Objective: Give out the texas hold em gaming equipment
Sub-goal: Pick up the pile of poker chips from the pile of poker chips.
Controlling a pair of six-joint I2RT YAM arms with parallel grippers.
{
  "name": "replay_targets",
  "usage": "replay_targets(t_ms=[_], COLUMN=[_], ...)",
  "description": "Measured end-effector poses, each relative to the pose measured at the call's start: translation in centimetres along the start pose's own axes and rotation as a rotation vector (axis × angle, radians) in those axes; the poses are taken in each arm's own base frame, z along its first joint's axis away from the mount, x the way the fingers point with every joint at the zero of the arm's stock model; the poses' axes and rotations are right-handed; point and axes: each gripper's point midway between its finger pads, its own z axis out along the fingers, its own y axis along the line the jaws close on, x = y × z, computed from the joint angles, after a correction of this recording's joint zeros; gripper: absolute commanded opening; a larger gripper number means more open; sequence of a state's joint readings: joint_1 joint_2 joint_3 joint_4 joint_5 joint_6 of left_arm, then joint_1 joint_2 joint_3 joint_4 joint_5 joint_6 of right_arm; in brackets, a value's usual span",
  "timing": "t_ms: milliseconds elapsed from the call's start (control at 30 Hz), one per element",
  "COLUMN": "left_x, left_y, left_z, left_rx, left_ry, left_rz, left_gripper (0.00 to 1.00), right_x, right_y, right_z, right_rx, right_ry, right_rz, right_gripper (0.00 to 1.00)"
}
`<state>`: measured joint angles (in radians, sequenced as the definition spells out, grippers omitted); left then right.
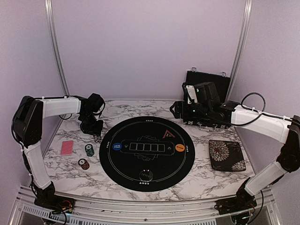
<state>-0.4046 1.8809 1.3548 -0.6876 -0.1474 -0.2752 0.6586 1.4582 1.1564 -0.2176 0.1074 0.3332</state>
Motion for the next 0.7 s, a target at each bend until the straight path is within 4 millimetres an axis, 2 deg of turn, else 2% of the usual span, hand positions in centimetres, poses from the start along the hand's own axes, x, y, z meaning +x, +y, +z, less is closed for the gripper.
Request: replay_targets(t_ms=[567,700], left_x=[0.1,-0.4], left_y=[0.2,0.0], left_z=[-0.6,-1.1], left_rx=[-0.009,-0.005], left_ry=[0.019,0.006], left_rz=[0.016,0.018], left_gripper=[0.33,0.33], right_x=[0.0,0.0], right_y=[0.0,0.0], right_z=[0.0,0.0], right_rx=[-0.001,-0.001], right_ry=[0.000,0.000], right_rz=[0.003,0.003], right_gripper=[0.81,0.81])
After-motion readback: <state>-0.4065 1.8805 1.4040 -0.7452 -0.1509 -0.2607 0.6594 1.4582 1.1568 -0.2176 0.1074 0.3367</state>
